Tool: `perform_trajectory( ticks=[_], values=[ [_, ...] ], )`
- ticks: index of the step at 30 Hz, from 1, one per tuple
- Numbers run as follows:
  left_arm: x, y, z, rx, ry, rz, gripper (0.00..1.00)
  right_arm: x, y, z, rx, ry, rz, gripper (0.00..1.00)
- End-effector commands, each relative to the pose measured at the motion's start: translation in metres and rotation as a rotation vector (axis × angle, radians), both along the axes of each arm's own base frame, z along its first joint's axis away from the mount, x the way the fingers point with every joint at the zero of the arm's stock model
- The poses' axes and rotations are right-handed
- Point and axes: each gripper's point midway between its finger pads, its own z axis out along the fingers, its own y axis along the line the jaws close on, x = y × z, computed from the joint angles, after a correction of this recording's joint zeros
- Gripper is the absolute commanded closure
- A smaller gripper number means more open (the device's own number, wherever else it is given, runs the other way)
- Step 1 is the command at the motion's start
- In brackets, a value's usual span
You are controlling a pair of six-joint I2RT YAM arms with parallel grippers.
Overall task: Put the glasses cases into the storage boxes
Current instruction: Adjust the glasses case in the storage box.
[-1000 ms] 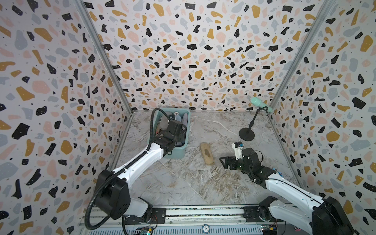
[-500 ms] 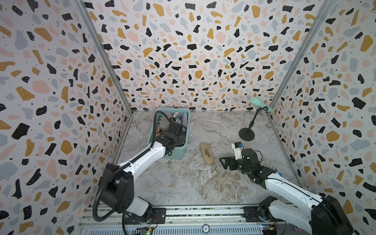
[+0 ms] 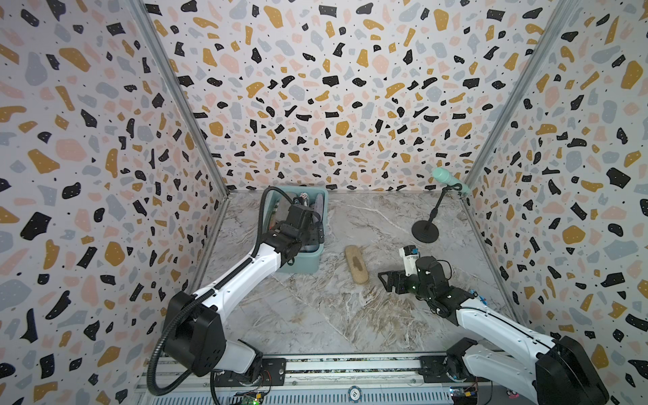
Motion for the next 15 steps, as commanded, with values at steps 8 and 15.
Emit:
perform_trajectory(
  ticks=[8, 15],
  values=[
    [0.012, 0.023, 0.075, -0.004, -0.223, 0.088, 0.12, -0.001, -0.001, 0.006, 0.014, -0.018, -0.005, 0.07],
    [0.053, 0.016, 0.06, 0.022, -0.176, 0.078, 0.17, -0.003, -0.001, 0.006, 0.026, -0.008, -0.006, 0.08]
  ],
)
